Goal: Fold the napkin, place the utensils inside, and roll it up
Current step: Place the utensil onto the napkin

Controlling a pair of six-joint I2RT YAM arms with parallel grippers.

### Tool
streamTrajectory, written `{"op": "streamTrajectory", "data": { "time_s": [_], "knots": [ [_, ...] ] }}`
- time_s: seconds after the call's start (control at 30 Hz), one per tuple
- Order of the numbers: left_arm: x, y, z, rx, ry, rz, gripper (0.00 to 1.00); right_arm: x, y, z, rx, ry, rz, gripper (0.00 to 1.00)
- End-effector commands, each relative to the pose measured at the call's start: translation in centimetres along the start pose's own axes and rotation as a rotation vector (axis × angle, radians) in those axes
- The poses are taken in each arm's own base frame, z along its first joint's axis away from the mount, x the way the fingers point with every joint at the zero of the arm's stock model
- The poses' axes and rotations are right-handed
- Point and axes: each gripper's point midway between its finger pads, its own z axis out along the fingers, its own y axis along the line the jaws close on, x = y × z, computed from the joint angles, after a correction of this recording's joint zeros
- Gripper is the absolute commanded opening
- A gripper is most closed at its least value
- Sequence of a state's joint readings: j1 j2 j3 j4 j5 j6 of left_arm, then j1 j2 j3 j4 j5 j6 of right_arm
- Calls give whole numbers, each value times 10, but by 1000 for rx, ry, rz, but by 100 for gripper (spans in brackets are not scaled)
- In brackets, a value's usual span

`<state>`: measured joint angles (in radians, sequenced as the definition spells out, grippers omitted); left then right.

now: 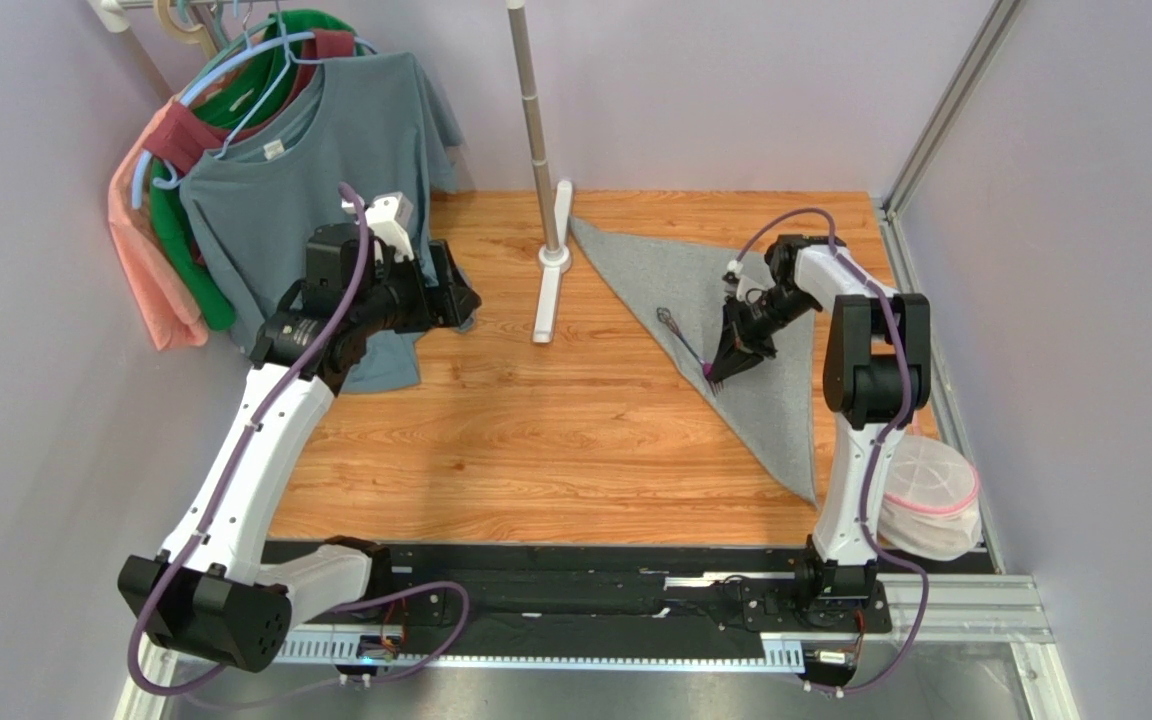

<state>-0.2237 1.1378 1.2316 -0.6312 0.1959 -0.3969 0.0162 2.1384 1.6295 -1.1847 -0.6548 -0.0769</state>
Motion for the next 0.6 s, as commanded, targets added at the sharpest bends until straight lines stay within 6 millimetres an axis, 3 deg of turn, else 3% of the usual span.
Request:
{"op": "streamTrajectory", "data": {
  "time_s": [0.0,0.37,0.57],
  "knots": [
    [-8,1,2,6,-31,32,89,-9,5,-5,-29,14,-27,0],
    [-7,8,-1,-16,-37,30,89,-19,-8,4,-5,56,0,2],
    [-8,9,-4,-18,-44,30,89,-22,-10,-2,35,41,5,33]
  ]
}}
